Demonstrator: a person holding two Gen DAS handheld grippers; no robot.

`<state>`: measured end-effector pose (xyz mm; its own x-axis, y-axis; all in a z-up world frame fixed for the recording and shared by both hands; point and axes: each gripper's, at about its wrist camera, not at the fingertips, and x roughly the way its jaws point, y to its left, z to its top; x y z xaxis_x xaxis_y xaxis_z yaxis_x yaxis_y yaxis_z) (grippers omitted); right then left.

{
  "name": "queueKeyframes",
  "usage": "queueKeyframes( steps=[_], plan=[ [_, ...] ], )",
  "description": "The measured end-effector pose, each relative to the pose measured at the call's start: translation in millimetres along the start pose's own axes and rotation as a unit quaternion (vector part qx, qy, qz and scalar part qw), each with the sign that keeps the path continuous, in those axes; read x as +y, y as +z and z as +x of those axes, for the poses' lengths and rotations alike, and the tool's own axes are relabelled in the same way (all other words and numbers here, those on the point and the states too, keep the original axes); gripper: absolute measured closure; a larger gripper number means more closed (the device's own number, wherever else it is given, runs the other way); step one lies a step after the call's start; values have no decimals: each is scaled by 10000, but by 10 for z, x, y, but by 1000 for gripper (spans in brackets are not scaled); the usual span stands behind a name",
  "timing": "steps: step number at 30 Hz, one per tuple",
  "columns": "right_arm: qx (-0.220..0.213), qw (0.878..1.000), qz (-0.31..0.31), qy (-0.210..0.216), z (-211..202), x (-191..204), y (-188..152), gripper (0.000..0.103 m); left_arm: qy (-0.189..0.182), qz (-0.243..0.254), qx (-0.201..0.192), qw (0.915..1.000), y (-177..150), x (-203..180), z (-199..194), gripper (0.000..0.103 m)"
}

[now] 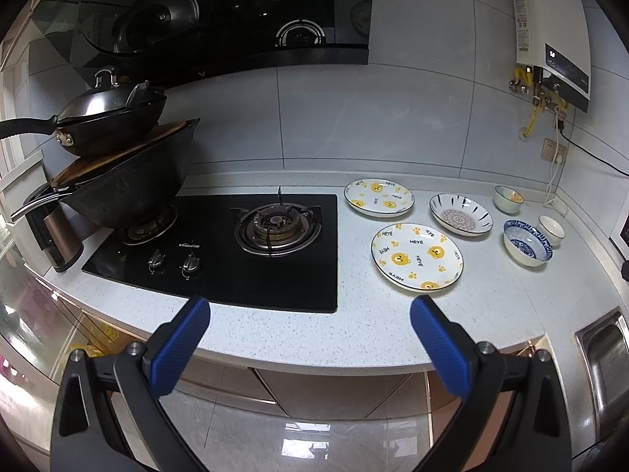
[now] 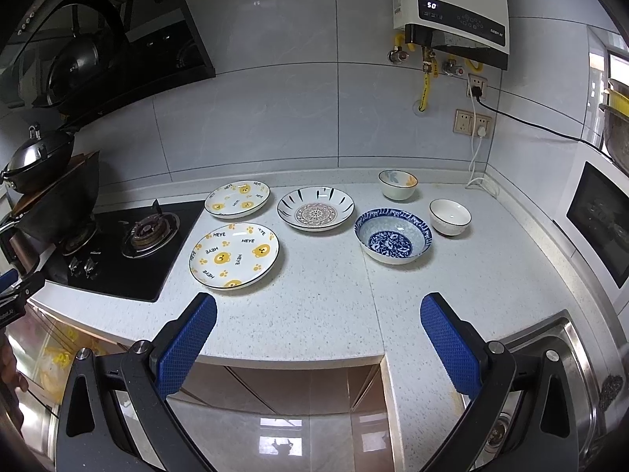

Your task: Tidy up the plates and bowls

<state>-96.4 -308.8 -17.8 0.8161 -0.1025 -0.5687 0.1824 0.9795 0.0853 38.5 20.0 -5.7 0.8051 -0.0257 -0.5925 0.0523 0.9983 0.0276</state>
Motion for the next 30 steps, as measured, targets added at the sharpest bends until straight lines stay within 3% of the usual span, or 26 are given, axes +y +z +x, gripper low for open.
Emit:
queueKeyframes(
  steps=[16,23,30],
  plan=[
    [205,9997,-98,56,399,257,81,1,-179,-53,267,9995,72,133,449,0],
    [430,9979,-194,442,804,349,114,1,-259,44,532,9982,112,-29,767,0],
    [409,9951,-394,805,1220,259,383,1,-14,-43,547,9985,363,-222,1048,0]
  ],
)
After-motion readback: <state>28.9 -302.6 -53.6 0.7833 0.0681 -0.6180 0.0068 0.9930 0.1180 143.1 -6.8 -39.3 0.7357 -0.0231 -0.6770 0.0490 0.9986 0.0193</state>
